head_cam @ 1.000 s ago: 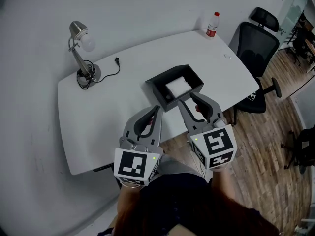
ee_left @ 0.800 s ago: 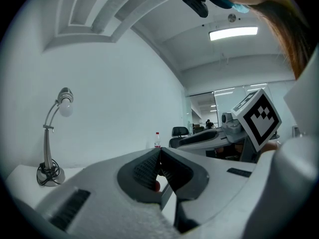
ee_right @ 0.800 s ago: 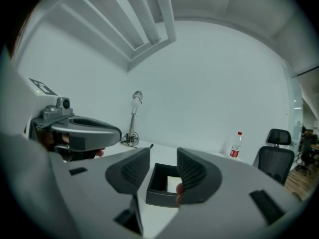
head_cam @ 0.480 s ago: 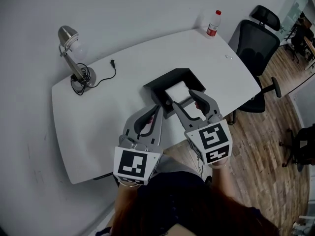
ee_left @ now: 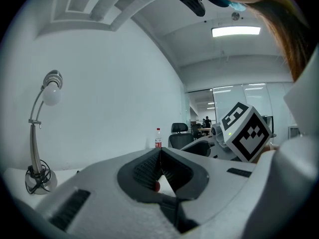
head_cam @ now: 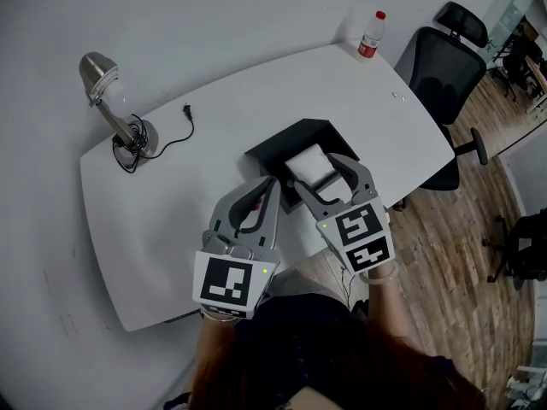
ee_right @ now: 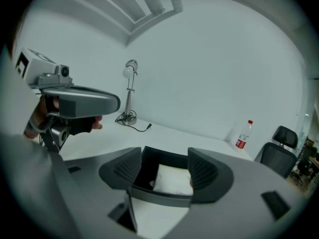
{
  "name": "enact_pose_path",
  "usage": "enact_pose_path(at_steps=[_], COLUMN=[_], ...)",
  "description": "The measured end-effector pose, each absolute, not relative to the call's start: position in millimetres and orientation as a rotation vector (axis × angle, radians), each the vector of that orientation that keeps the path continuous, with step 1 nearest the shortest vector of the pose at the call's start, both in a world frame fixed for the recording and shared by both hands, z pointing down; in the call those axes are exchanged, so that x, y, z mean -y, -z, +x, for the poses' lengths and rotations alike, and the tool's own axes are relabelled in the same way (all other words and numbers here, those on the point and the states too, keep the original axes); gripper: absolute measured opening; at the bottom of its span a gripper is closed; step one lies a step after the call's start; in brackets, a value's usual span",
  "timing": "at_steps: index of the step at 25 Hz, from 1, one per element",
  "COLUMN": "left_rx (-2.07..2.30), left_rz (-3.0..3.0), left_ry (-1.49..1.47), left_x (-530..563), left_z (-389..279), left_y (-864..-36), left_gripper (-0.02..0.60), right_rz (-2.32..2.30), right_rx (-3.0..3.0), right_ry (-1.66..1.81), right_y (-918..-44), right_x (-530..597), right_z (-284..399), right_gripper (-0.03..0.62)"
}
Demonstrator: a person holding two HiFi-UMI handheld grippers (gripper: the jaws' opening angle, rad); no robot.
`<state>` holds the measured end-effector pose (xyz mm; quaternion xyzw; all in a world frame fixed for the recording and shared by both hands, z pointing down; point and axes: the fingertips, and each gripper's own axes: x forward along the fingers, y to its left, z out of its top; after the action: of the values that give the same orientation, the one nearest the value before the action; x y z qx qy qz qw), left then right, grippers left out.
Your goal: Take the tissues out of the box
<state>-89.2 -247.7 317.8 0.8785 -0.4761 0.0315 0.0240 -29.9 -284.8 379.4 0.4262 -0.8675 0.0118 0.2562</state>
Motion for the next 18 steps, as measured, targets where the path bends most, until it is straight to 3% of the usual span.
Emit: enact_pose_path(at_steps=[18], left_rx=[1.416], left_rz=[2.699], left_ry=[-0.088], left_x=[294], left_z=[-96], left_y=[-332], left_gripper=[0.025], right_rz=[0.995], right_rx=[2.133], right_ry=[-0.181], right_y=[-451], right_x=[317], right_z=[-29], right_gripper=[0.305])
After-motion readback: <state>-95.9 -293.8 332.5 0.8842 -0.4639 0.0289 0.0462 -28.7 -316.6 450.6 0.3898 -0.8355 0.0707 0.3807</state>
